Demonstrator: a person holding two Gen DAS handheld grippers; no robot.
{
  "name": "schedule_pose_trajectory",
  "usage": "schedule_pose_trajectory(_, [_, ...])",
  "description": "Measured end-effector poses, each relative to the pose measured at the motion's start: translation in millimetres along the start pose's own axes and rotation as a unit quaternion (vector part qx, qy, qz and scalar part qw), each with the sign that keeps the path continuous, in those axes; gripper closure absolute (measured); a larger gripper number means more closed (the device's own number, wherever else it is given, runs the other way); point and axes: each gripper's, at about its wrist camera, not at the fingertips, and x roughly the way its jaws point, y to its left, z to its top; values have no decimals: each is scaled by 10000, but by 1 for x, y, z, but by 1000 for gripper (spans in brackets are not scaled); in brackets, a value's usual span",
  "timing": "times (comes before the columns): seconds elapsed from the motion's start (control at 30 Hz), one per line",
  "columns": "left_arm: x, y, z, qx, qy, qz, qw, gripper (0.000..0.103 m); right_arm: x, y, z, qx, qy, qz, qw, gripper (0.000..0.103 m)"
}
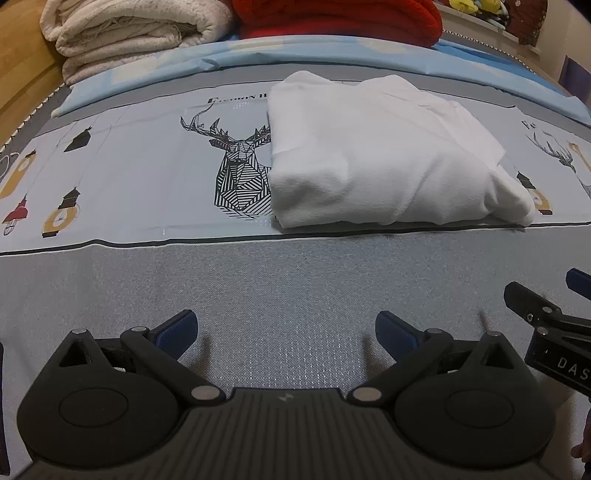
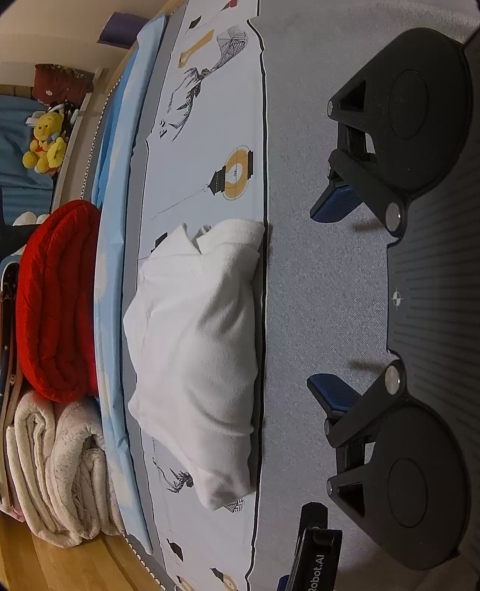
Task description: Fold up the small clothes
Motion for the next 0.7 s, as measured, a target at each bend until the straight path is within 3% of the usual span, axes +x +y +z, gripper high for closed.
schedule_pose_trajectory(0.7, [1,-1,-1,23,14,6,10000,1,2,1,0,8,8,21,10000,14])
